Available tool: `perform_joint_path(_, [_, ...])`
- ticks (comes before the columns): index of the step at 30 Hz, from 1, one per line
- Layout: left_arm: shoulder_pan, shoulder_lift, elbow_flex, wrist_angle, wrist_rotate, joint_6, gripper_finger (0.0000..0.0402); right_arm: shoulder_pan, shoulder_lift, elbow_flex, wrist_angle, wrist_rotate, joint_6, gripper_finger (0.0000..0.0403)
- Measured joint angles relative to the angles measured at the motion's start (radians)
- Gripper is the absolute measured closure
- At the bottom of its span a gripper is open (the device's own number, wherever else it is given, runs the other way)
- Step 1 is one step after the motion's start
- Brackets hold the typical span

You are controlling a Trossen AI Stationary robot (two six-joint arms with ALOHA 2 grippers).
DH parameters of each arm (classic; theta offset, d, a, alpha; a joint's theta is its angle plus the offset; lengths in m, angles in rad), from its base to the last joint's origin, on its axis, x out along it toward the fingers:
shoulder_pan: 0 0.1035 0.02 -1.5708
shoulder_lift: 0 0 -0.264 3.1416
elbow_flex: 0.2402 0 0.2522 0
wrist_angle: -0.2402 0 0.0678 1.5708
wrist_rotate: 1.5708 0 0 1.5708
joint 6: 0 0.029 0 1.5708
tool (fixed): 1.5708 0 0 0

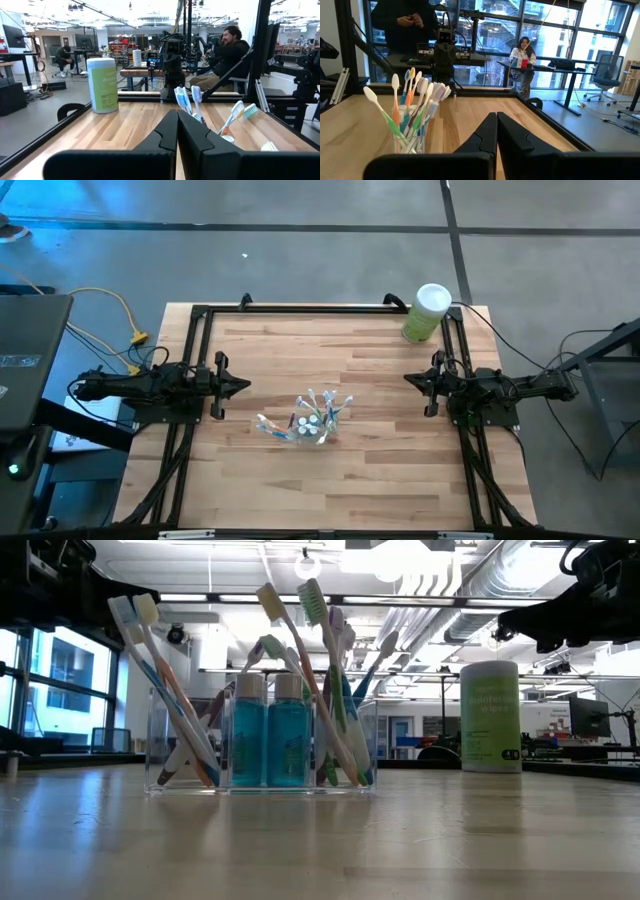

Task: Pick & Place toothbrushing station
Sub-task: Return to Home Position

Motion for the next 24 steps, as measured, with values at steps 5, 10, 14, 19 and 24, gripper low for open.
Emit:
perform_joint_path(5, [0.0, 0.0, 0.0, 0.0, 0.0, 0.007, 0.0399, 0.0, 0.0, 0.0, 0.0, 0.0, 0.0, 0.0401])
perform_joint_path(10, [0.0, 0.0, 0.0, 0.0, 0.0, 0.0, 0.0399, 0.0, 0.0, 0.0, 0.0, 0.0, 0.0, 0.0401])
perform_joint_path(14, [0.0, 0.0, 0.0, 0.0, 0.0, -0.001, 0.0399, 0.0, 0.0, 0.0, 0.0, 0.0, 0.0, 0.0401])
perform_joint_path(19, [0.0, 0.0, 0.0, 0.0, 0.0, 0.007, 0.0399, 0.0, 0.0, 0.0, 0.0, 0.0, 0.0, 0.0401])
perform_joint_path(24, [0.0, 0.0, 0.0, 0.0, 0.0, -0.001, 0.0399, 0.0, 0.0, 0.0, 0.0, 0.0, 0.0, 0.0401])
